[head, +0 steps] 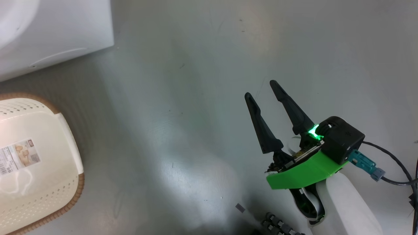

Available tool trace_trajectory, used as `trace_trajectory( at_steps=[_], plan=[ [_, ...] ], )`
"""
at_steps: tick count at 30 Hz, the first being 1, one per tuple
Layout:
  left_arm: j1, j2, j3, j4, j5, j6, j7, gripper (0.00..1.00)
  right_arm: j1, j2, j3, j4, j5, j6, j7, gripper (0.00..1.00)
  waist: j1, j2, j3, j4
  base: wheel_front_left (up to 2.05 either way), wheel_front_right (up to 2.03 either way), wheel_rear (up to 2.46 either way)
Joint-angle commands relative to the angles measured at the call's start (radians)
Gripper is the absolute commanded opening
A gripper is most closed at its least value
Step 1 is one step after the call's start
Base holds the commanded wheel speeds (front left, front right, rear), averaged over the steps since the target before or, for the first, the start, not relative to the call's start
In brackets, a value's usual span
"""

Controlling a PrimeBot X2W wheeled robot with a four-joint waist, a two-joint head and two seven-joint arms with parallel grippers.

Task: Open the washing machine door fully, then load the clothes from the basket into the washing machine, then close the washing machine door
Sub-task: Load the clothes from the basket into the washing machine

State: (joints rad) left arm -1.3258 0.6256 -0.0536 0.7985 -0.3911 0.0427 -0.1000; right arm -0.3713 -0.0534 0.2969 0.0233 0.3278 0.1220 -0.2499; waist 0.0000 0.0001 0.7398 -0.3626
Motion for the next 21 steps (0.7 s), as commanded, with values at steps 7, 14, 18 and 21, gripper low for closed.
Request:
trace_trajectory(
  at_steps=[7, 14, 18, 21],
  plan=[
    [-0.013, 0.043, -0.001, 0.038, -0.006, -0.011, -0.047, 1.00, 0.017, 0.003, 0.010, -0.016, 0.007, 0.009, -0.012, 1.00, 0.0000, -0.0001, -0.018, 0.017, 0.00, 0.00, 0.00],
    [0.048, 0.034, -0.032, 0.049, 0.023, -0.002, -0.105, 1.00, 0.026, 0.003, 0.001, -0.008, -0.005, 0.009, -0.012, 1.00, 0.0000, -0.0001, -0.053, 0.040, 0.00, 0.00, 0.00],
    [0.119, 0.009, -0.028, 0.035, 0.012, 0.007, -0.134, 1.00, 0.038, 0.003, -0.010, -0.007, -0.015, 0.009, -0.012, 1.00, 0.0000, -0.0001, -0.085, 0.057, 0.00, 0.00, 0.00],
    [0.191, -0.014, -0.012, -0.002, -0.006, 0.014, -0.149, 1.00, 0.051, 0.003, -0.021, -0.007, -0.024, 0.009, -0.012, 1.00, 0.0000, -0.0001, -0.113, 0.072, 0.00, 0.00, 0.00]
  ],
)
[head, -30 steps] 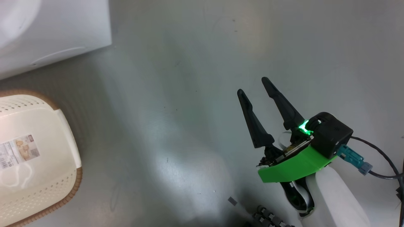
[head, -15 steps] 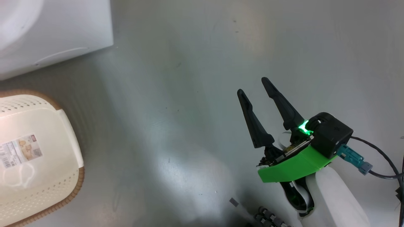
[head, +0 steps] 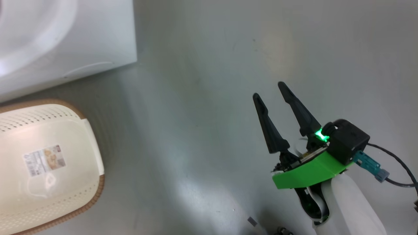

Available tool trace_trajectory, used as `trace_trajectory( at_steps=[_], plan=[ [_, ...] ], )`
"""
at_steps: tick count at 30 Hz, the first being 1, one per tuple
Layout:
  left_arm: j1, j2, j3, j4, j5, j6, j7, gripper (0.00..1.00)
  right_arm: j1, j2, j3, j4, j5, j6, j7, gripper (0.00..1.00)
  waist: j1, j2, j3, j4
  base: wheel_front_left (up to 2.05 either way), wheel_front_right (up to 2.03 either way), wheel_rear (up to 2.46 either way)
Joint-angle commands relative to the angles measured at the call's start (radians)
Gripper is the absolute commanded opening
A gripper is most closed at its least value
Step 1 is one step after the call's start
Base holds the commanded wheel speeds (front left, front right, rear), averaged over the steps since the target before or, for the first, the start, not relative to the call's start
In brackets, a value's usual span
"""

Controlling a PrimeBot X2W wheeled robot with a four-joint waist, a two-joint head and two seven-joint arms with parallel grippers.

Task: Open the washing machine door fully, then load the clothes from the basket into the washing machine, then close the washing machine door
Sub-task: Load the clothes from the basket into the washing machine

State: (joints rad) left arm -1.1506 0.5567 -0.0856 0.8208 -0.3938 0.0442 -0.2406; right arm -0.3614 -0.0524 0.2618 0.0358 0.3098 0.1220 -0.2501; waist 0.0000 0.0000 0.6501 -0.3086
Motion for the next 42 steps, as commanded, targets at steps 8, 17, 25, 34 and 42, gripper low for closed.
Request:
trace_trajectory(
  at_steps=[8, 17, 25, 34, 42],
  plan=[
    [0.294, -0.020, 0.066, -0.258, -0.045, 0.046, -0.020, 1.00, 0.087, 0.002, -0.020, -0.014, -0.033, 0.009, -0.012, 1.00, 0.0000, 0.0000, -0.115, 0.063, 0.00, 0.00, 0.00],
    [0.703, -0.119, 0.094, -0.639, -0.052, 0.133, -0.021, 1.00, 0.153, -0.006, -0.061, -0.003, -0.068, 0.009, -0.012, 1.00, 0.0000, 0.0000, -0.240, 0.117, 0.00, 0.00, 0.00],
    [1.019, -0.221, 0.041, -0.873, -0.032, 0.200, -0.021, 1.00, 0.246, -0.019, -0.103, 0.002, -0.100, 0.009, 0.002, 1.00, 0.0000, 0.0000, -0.387, 0.181, 0.00, 0.00, 0.00],
    [1.193, -0.253, -0.015, -0.930, -0.013, 0.226, -0.007, 1.00, 0.334, -0.022, -0.126, -0.037, -0.129, 0.009, 0.050, 1.00, 0.0000, 0.0000, -0.514, 0.225, 0.00, 0.00, 0.00],
    [1.280, -0.265, -0.066, -0.947, -0.012, 0.219, 0.010, 1.00, 0.424, -0.021, -0.165, -0.090, -0.155, 0.009, 0.098, 1.00, 0.0000, 0.0000, -0.602, 0.279, 0.00, 0.00, 0.00]
  ],
)
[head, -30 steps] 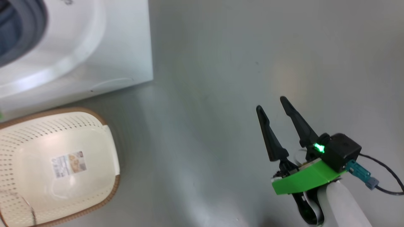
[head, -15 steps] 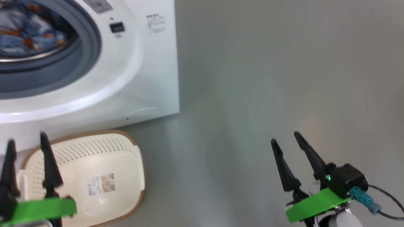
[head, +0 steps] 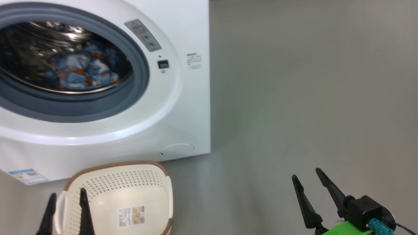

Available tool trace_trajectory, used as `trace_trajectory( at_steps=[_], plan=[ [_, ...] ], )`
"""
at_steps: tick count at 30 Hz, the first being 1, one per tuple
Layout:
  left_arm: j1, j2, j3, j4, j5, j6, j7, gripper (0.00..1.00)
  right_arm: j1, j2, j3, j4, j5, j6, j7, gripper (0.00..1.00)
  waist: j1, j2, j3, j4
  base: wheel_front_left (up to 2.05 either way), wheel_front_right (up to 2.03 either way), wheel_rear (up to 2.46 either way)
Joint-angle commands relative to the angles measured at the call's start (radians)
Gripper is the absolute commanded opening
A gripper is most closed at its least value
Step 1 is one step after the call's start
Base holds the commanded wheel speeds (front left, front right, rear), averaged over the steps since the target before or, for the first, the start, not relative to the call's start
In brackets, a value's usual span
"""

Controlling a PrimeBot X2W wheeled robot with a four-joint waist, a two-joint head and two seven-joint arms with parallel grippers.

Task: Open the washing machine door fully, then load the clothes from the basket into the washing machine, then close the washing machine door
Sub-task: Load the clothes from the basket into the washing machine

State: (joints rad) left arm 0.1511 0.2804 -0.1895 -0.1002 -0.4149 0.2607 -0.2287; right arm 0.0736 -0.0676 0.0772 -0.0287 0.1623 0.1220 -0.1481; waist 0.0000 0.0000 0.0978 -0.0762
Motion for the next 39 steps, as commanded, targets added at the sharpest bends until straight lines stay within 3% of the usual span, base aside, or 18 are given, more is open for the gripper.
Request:
trace_trajectory(
  at_steps=[1, 13, 39],
  plan=[
    [-0.015, 0.010, 0.033, -0.026, 0.008, 0.000, 0.000, 1.00, -0.001, -0.005, 0.017, -0.033, -0.009, 0.009, 0.002, 1.00, 0.0000, 0.0000, -0.059, 0.052, 0.00, 0.00, 0.00],
    [0.026, 0.021, -0.015, -0.017, -0.002, -0.044, 0.005, 1.00, 0.065, -0.003, 0.014, -0.095, -0.022, 0.009, 0.049, 1.00, 0.0000, 0.0000, -0.130, 0.080, 0.00, 0.00, 0.00],
    [0.008, 0.033, -0.039, -0.005, -0.006, -0.059, 0.003, 1.00, 0.079, 0.000, 0.012, -0.110, -0.025, 0.009, 0.057, 1.00, 0.0000, 0.0000, -0.136, 0.089, 0.00, 0.00, 0.00]
  ],
)
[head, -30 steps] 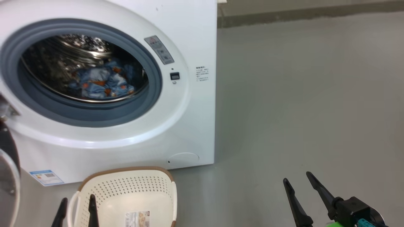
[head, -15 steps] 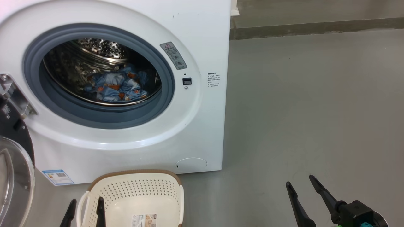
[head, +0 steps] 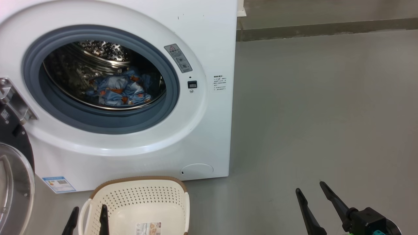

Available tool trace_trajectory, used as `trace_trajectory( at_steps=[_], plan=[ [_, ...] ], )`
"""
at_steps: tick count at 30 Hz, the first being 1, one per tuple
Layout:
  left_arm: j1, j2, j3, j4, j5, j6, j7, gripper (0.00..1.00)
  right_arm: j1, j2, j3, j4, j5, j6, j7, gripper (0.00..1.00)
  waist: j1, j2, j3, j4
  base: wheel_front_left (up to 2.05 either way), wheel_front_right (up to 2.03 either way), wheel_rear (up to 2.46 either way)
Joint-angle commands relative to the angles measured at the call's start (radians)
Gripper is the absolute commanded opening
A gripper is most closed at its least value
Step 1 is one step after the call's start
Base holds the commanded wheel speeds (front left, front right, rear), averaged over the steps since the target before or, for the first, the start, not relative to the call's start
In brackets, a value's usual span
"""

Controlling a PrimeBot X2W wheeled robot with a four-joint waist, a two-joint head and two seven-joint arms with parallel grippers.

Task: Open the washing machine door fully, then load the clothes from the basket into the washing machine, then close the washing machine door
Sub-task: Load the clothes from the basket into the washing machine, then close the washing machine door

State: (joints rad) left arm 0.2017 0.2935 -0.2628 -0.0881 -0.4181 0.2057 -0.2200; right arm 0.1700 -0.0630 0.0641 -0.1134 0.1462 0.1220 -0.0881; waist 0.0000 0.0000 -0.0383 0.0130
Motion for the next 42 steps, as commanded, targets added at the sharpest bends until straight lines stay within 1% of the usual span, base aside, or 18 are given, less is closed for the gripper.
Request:
trace_trajectory(
  at_steps=[1, 13, 30, 42],
  plan=[
    [-0.044, 0.021, 0.033, -0.016, -0.003, -0.004, -0.004, 1.00, -0.018, -0.004, 0.025, -0.025, -0.009, 0.009, -0.003, 1.00, 0.0000, 0.0000, 0.000, 0.000, 0.00, 0.00, 0.00],
    [-0.050, 0.027, 0.024, -0.013, 0.003, 0.004, -0.001, 1.00, -0.022, -0.007, 0.025, -0.019, -0.002, 0.009, -0.006, 1.00, 0.0000, 0.0000, 0.005, 0.001, -0.15, 0.15, 0.00],
    [-0.060, 0.031, 0.016, 0.001, -0.010, -0.004, -0.005, 1.00, -0.022, -0.006, 0.024, -0.019, 0.001, 0.009, -0.006, 1.00, 0.0000, 0.0000, 0.000, 0.007, -1.34, 1.34, 0.00],
    [-0.066, 0.035, 0.013, 0.002, -0.010, -0.001, -0.011, 1.00, -0.022, -0.004, 0.022, -0.016, 0.003, 0.009, -0.009, 1.00, 0.0000, 0.0000, -0.005, 0.012, -0.21, 0.21, 0.00]
  ],
)
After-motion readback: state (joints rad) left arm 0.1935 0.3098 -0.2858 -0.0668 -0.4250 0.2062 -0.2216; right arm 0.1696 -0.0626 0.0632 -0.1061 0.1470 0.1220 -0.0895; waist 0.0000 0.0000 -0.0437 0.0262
